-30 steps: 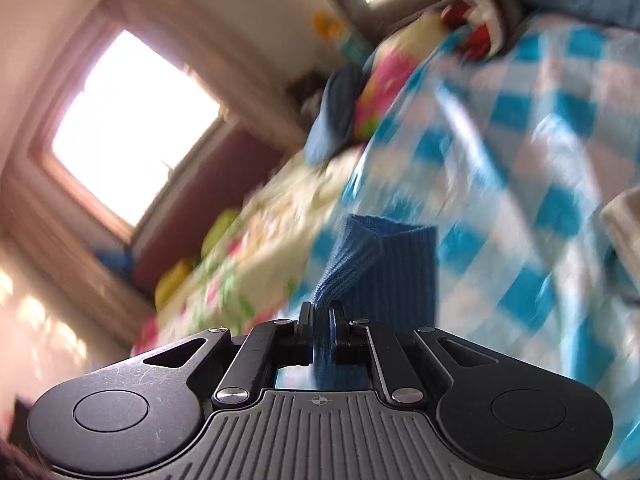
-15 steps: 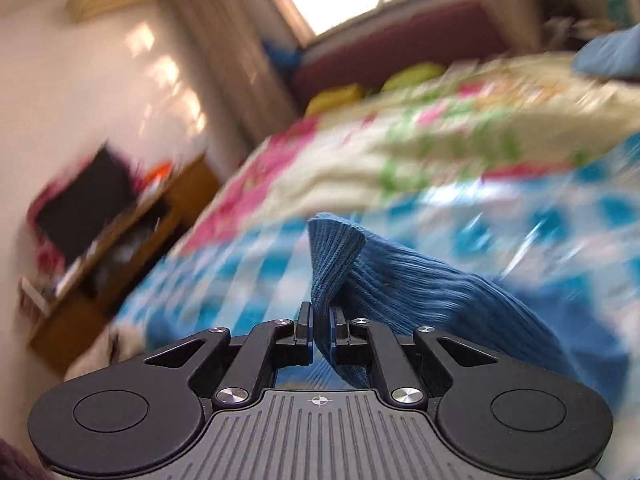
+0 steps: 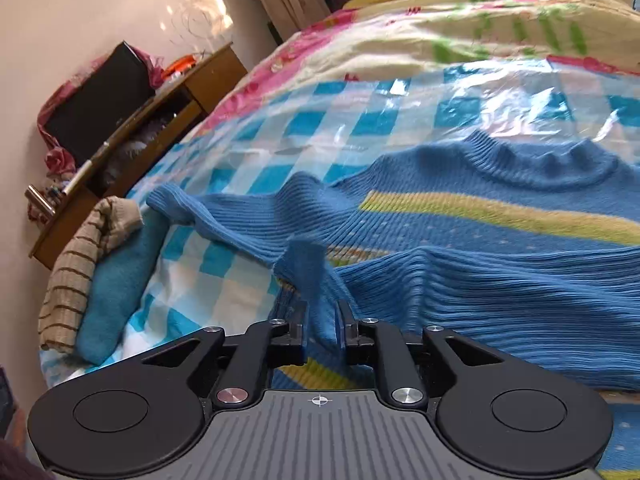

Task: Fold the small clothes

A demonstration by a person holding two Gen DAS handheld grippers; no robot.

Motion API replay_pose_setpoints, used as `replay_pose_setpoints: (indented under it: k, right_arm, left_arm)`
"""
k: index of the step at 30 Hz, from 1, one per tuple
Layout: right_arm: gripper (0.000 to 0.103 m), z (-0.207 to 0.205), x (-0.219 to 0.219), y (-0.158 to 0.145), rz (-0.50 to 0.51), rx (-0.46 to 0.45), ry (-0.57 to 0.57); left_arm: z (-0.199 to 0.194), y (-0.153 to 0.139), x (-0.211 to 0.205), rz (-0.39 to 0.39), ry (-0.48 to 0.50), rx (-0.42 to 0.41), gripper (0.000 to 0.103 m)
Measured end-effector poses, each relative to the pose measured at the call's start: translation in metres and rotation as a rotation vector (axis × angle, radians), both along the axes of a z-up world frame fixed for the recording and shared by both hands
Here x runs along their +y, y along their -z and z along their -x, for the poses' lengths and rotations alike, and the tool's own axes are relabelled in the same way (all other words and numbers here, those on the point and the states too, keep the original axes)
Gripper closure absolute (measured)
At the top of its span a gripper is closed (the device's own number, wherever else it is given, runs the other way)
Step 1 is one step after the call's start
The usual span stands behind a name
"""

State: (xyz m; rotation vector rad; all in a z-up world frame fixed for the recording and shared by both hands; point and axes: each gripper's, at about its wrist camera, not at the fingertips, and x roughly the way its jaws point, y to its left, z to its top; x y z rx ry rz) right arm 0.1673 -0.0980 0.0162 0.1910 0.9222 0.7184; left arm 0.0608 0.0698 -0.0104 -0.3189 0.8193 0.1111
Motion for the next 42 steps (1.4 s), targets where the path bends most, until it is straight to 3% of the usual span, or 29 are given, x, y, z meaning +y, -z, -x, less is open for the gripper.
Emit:
replay_pose_setpoints:
  k: [5, 13, 17, 18, 20, 24, 26, 30, 32, 35, 38, 42]
  right_arm:
    - [0.084, -0.006, -0.039, -0.004, 0.066, -0.030, 0.073]
    - [0.084, -0.035, -0.116, 0.007, 0.271, -0.093, 0.328]
    - [0.082, -0.053, -0.133, 0.015, 0.372, -0.119, 0.336]
    - [0.075, -0.057, -0.134, 0.016, 0.395, -0.129, 0.325]
    - [0.066, -0.064, -0.140, 0.020, 0.412, -0.123, 0.333]
    - [0.065, -0.066, -0.152, 0.028, 0.376, -0.089, 0.391]
    - [0.068, -0.065, -0.158, 0.033, 0.345, -0.051, 0.417]
    - [0.087, -0.068, -0.166, 0.030, 0.347, -0.035, 0.456]
    - [0.087, -0.072, -0.172, 0.028, 0.362, -0.028, 0.480]
    - [0.087, -0.070, -0.174, 0.023, 0.374, -0.020, 0.469]
    - [0.079, -0.058, -0.166, 0.010, 0.413, -0.080, 0.440]
    - [0.079, -0.038, -0.128, -0.008, 0.314, -0.143, 0.233]
  left_arm:
    - [-0.012, -0.007, 0.003, -0.044, -0.010, -0.022, 0.000]
    - [-0.033, -0.004, 0.004, -0.084, -0.009, -0.023, 0.000]
    - [-0.044, -0.003, -0.001, -0.091, -0.008, -0.018, 0.000]
    - [-0.046, -0.002, -0.002, -0.092, -0.007, -0.016, 0.000]
    - [-0.051, 0.001, -0.006, -0.093, -0.001, -0.008, 0.000]
    - [-0.059, 0.004, -0.014, -0.102, 0.022, -0.004, 0.000]
    - [-0.063, 0.005, -0.020, -0.108, 0.037, -0.004, 0.000]
    - [-0.072, 0.002, -0.031, -0.131, 0.067, -0.030, 0.000]
    - [-0.077, 0.002, -0.035, -0.152, 0.082, -0.033, 0.000]
    - [-0.075, 0.002, -0.033, -0.151, 0.081, -0.023, 0.000]
    - [-0.061, -0.001, -0.023, -0.150, 0.071, -0.021, 0.000]
    - [-0.041, 0.000, -0.009, -0.139, 0.027, -0.015, 0.000]
